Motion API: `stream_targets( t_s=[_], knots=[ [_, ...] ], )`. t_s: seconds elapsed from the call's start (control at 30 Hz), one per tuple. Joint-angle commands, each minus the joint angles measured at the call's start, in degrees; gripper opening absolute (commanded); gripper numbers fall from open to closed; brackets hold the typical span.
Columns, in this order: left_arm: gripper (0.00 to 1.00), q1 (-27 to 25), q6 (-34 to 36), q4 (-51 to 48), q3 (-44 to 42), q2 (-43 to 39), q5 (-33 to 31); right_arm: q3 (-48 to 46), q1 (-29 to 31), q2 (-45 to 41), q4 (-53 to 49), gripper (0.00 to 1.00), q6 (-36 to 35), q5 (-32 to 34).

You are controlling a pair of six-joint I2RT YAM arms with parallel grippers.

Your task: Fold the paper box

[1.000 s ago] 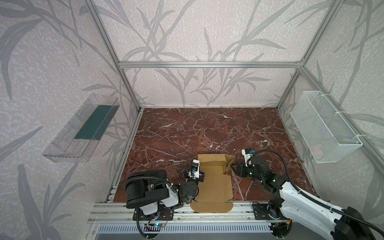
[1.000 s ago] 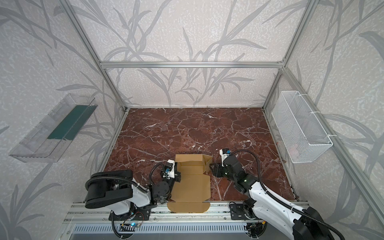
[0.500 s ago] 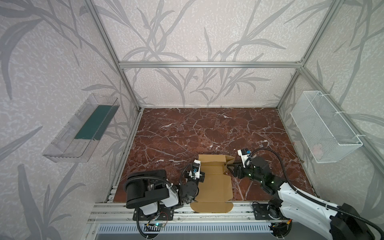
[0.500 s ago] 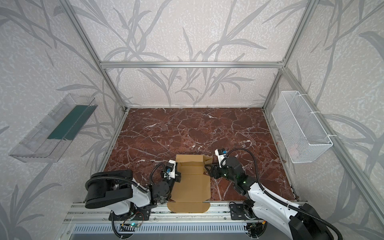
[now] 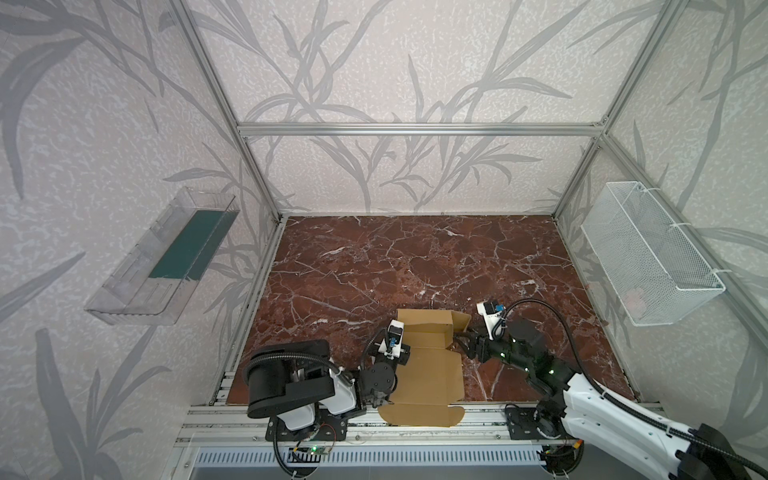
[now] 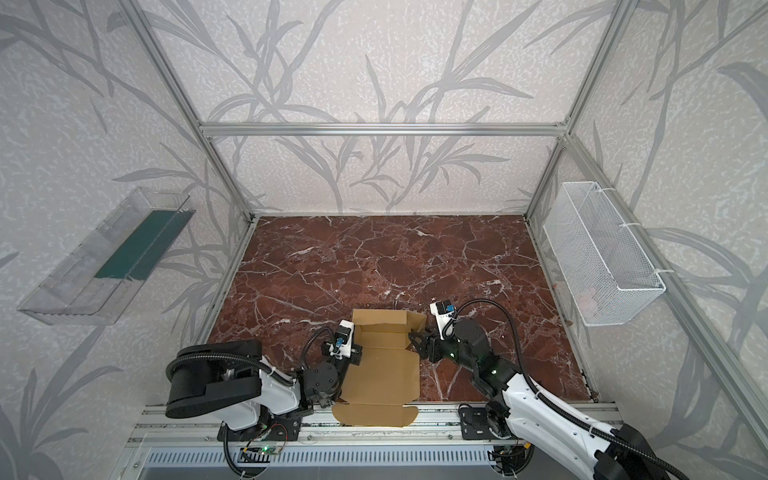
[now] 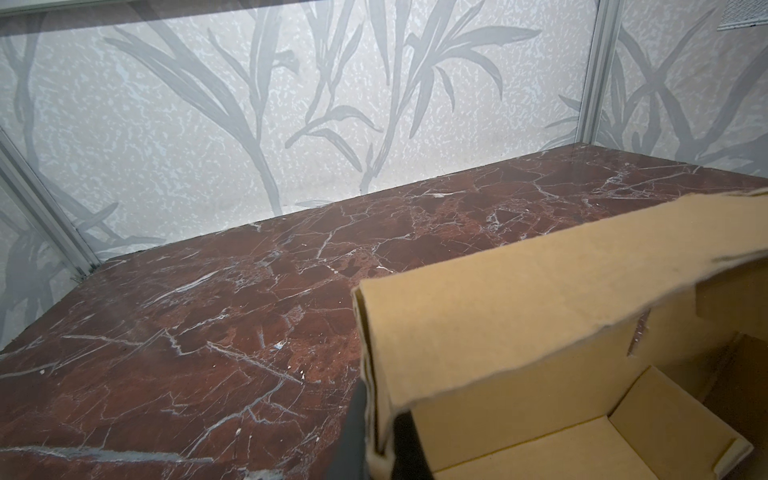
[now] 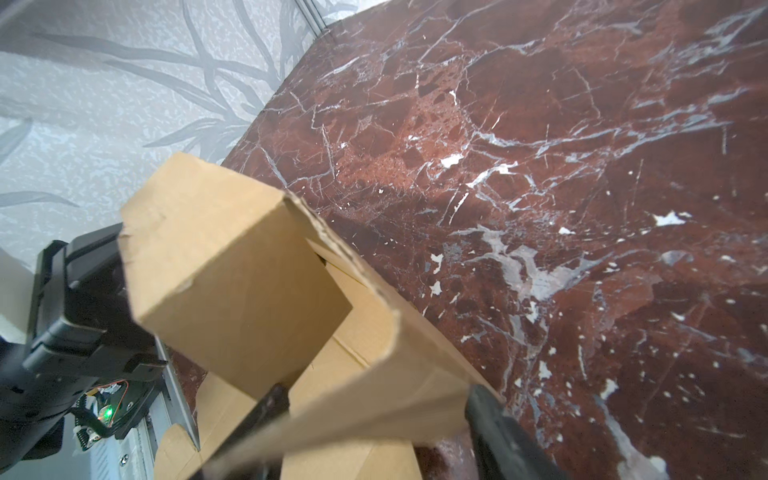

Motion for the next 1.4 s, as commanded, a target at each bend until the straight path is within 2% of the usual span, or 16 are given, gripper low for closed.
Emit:
stream_targets(
  t_s=[0.0, 0.2, 0.43, 0.53, 0.6, 0.8, 0.9, 1.13, 1.37],
  knots=[
    [0.00, -0.14, 3.26, -1.27, -0.77, -1.16, -0.77, -1.95, 0.31, -3.93, -2.69, 0.69, -0.27, 3.17],
    [0.00, -0.03, 4.54, -1.27, -1.23, -2.84, -1.12, -3.60, 0.36, -9.34, -3.85, 0.69, 0.78, 6.66],
    [0.00, 0.04, 7.04, -1.35, -1.34, -2.45, -2.08, 1.60, 0.30, -21.06, -15.75, 0.68, 4.07, 10.35],
    [0.00, 0.04, 6.46, -1.28, -1.69, -2.27, -1.68, 5.23, 0.31, -23.46, -21.01, 0.68, 5.21, 11.96],
    [0.00, -0.04, 6.31, -1.31, -1.76, -1.92, -1.19, 7.65, 0.30, -23.24, -24.84, 0.67, 6.77, 15.90],
    [0.00, -0.14, 5.11, -1.31, -2.21, -1.88, -0.34, 15.64, 0.30, -9.65, -29.87, 0.68, 4.68, 23.48],
    [0.00, -0.28, 4.86, -1.28, -2.16, -1.72, -0.25, 17.57, 0.09, -2.59, -28.64, 0.68, 3.83, 26.08],
    [0.00, -0.67, 4.43, -1.32, -2.56, -1.77, -0.19, 15.43, -5.35, 10.88, -19.62, 0.68, 6.51, 18.58],
    [0.00, -1.19, 3.23, -1.27, -2.82, -1.40, -0.16, 11.20, -5.50, 14.40, -10.35, 0.68, 6.53, 10.90]
  ],
)
